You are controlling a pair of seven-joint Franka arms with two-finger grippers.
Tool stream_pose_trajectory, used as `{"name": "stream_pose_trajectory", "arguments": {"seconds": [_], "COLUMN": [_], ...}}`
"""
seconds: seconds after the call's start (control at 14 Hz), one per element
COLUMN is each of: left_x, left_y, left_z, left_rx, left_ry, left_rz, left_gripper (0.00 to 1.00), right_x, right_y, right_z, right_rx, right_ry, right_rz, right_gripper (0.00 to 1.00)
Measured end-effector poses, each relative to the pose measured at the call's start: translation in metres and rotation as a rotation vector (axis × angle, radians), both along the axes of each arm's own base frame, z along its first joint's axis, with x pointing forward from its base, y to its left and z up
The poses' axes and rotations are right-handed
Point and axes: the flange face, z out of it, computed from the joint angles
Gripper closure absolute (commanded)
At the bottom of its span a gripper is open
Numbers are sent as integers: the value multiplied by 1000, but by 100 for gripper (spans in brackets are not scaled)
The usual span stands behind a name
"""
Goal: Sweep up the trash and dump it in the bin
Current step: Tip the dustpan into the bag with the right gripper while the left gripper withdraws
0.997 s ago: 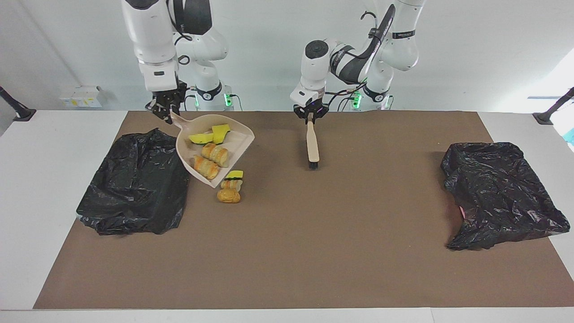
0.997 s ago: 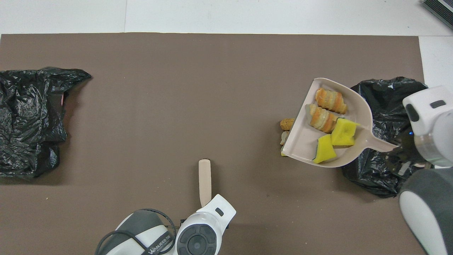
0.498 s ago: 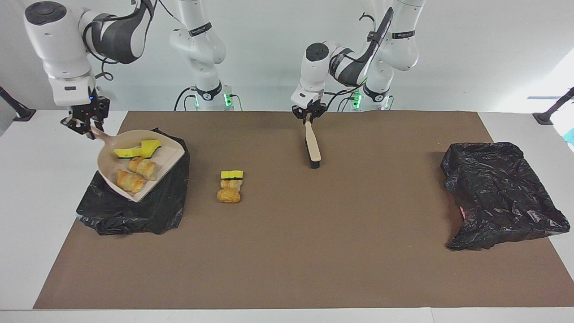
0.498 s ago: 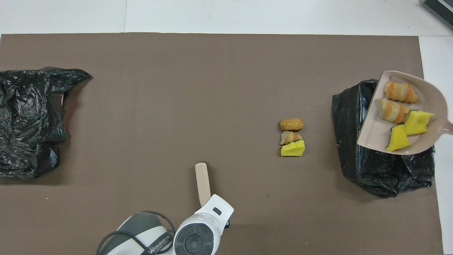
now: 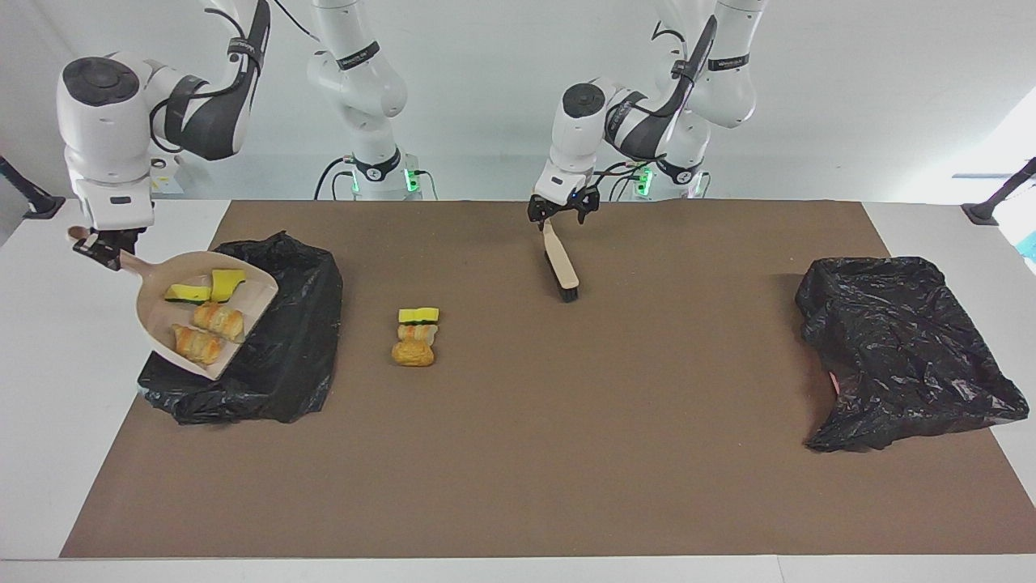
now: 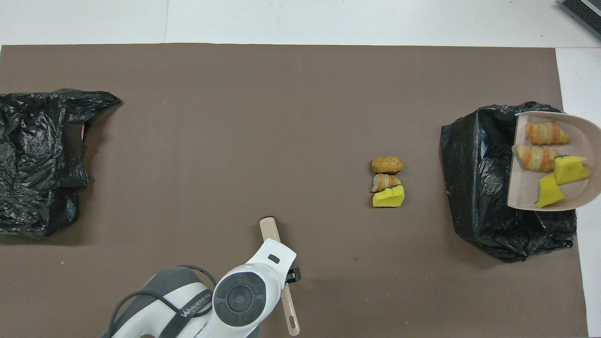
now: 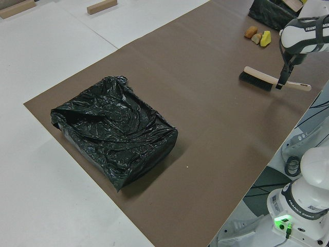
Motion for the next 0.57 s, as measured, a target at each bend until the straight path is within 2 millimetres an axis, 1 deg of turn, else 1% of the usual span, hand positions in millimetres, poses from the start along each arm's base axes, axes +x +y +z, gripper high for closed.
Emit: {"name": "stream_pose_trajectory", "arguments": {"seconds": [0.14,0.28,0.43,0.57], "left_x": [35,66,99,127], "left_y": [24,49,77,108], "left_z": [8,21,42,68], "left_rx": [-17,-36,-49,-56], "left_ry": [-16,-35,-47,-46], "left_rz": [45,58,21,-27], "left_gripper": [0,0,0,0], "right_x": [6,11,14,17], "right_y": [16,37,56,66], "right_z": [4,9,16,21], "right_rx": [-65,-117,-143,-160], "right_ry": [51,123,201,257], "right_rz": [104,203,326,437], "right_gripper": [100,100,100,100]}}
